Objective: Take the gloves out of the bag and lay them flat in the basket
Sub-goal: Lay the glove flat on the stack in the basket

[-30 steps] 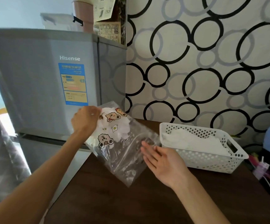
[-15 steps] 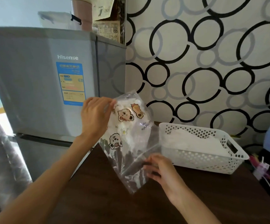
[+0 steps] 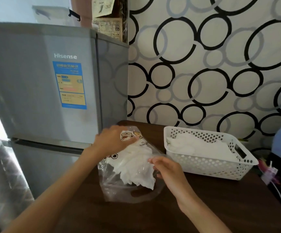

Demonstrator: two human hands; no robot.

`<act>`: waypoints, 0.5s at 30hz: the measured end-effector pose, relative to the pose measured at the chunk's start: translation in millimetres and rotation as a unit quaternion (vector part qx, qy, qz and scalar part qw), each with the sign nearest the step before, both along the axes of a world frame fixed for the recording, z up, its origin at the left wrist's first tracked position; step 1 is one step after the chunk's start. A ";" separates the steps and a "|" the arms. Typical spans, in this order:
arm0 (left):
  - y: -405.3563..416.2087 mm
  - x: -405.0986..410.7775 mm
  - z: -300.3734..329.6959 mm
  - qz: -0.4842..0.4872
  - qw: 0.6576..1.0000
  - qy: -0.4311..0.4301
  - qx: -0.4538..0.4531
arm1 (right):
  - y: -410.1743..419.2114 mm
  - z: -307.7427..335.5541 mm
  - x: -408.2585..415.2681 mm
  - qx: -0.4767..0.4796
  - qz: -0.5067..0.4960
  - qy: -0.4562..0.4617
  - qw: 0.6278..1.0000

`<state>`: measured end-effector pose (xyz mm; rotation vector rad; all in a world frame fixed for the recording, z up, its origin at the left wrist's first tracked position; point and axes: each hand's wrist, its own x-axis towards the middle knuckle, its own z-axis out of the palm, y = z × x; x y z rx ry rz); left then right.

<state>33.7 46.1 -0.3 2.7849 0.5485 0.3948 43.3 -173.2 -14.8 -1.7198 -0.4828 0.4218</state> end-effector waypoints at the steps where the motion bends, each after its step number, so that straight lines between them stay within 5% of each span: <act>1: -1.4 -1.1 -8.1 -0.025 0.998 0.053 0.001 | -0.2 -1.7 1.1 -0.009 0.011 -0.033 0.999; 3: 0.0 0.5 -22.2 -0.029 0.992 0.122 0.021 | 0.1 -5.9 5.7 -0.061 0.034 -0.114 0.991; 8: 4.5 3.3 -28.8 -0.024 0.995 0.076 0.056 | -2.6 -23.2 12.1 -0.282 0.050 -0.328 0.900; 13: 3.5 -3.1 -16.2 -0.059 0.987 0.135 -0.069 | 16.0 -38.8 19.3 -0.331 0.069 -0.461 0.820; 15: 1.8 -15.9 -9.0 -0.116 0.977 0.178 -0.035 | 22.4 -42.2 28.0 -0.359 0.074 -0.480 0.797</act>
